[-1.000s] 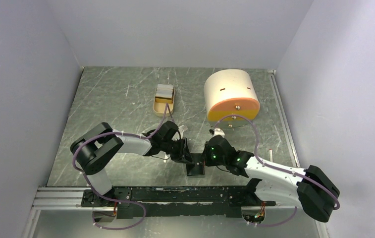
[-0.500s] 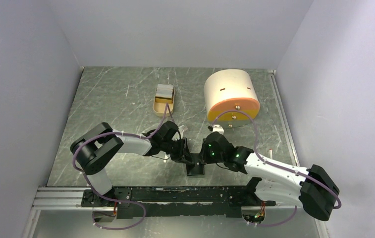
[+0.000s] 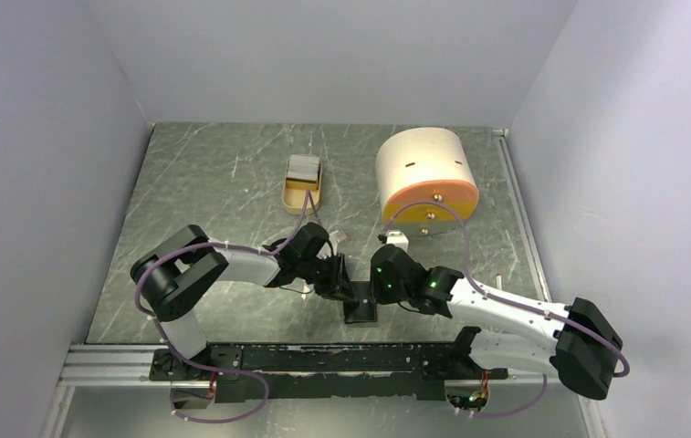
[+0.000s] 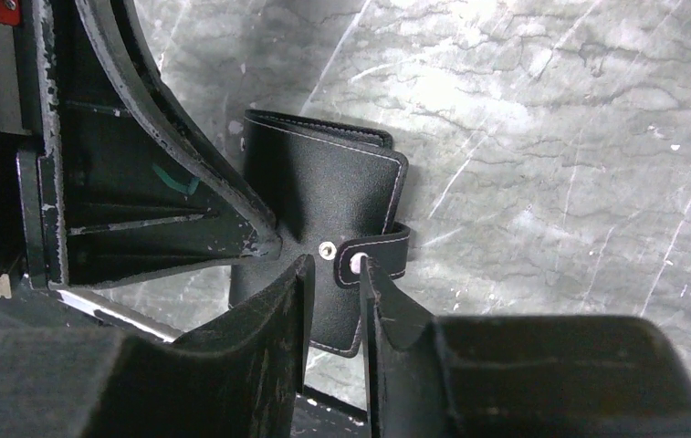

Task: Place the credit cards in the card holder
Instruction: Close the card holder at the center of the board.

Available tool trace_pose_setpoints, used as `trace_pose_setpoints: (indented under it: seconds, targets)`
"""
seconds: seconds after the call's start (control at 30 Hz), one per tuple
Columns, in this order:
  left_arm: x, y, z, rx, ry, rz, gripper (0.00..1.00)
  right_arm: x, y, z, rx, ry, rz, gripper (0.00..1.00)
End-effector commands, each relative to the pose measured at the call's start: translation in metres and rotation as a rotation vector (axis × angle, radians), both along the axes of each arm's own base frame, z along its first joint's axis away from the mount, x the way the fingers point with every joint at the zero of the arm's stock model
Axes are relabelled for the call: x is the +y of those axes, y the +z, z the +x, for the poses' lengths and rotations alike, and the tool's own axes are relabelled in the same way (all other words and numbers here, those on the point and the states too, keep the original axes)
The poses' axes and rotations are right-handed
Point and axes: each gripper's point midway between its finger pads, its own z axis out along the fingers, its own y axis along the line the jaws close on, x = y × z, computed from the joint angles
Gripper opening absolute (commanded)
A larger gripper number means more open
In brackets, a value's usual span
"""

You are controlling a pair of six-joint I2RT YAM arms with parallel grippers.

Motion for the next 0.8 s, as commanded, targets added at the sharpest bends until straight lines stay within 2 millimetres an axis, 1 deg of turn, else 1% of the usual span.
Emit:
trace_pose_setpoints:
  seconds: [0.0,0.23,0.33,0.4,0.5,0.6,0.67,0.77]
  targets:
    - [0.0013,-0.0126,-0.0042,0.006,-0.009,0.029,0.27,0.0004,0.0019,0.0016,-0.010,-0.001,-0.030,0.28]
    - [-0.0001,-0.0112,-0.0043,0.007,-0.013,0.020,0.27,0.0003,-0.0020,0.0013,-0.011,0.001,-0.089,0.29]
    - [-0.0001,-0.0112,-0.0046,0.008,-0.013,0.017,0.27,0.0020,-0.0040,-0.0002,-0.006,0.009,-0.094,0.28]
    - [0.0002,-0.0107,-0.0047,0.006,-0.013,0.017,0.27,0.0030,-0.0048,-0.0007,-0.005,0.011,-0.095,0.23]
    - [0.0003,-0.0101,-0.0044,0.005,-0.012,0.017,0.27,0.0027,-0.0042,-0.0001,-0.010,0.006,-0.102,0.12]
    - [0.0006,-0.0097,-0.0042,0.003,-0.010,0.017,0.27,0.0021,-0.0035,0.0000,-0.014,0.006,-0.107,0.04]
    - [0.0013,-0.0098,-0.0047,0.002,-0.010,0.017,0.27,0.0017,-0.0035,0.0000,-0.015,0.003,-0.106,0.00]
    - [0.0010,-0.0091,-0.0047,0.003,-0.009,0.016,0.27,0.0041,-0.0030,-0.0006,-0.017,0.011,-0.091,0.00]
